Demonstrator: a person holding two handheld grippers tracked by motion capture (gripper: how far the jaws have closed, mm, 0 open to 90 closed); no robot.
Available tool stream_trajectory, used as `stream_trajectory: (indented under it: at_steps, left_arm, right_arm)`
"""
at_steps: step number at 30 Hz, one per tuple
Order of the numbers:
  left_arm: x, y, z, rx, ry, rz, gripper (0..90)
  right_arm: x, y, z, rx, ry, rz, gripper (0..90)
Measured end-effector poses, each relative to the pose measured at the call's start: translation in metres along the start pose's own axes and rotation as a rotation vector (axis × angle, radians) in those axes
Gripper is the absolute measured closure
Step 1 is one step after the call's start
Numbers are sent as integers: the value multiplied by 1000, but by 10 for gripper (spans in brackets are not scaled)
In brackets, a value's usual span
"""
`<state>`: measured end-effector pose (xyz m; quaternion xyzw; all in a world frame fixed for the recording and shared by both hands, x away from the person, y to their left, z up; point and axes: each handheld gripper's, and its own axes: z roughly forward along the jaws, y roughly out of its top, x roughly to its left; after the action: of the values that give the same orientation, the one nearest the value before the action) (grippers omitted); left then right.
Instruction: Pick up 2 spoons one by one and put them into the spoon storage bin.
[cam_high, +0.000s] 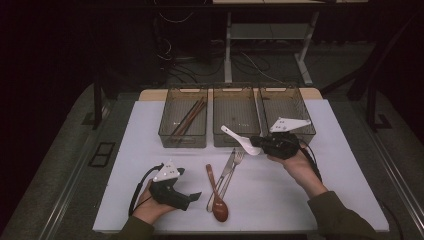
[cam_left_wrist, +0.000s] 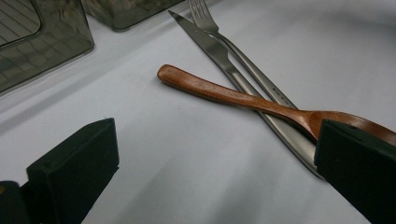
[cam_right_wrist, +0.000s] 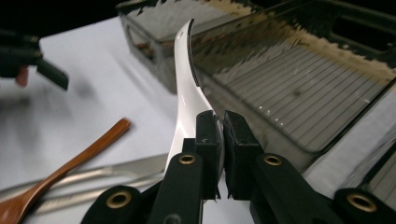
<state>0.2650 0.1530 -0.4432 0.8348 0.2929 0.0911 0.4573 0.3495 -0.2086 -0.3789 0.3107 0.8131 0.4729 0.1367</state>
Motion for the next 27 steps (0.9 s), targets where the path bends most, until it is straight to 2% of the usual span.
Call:
stream_trajectory:
  at_steps: [6,13,19,27]
  left_arm:
    - [-1,0,0,-1,1,0,0]
    - [-1,1,0,-4,-3,0,0]
    - [-2,2,2,0,-9,10,0]
    - [-2,2,2,-6,-13,5,0]
  right_arm:
    - [-14,8,5,-17,-36,16,848]
    - [-23,13,12,-30,-66,28,848]
    - [-31,17,23,-10,-112,28,848]
    - [-42,30,38,13,-136,37,848]
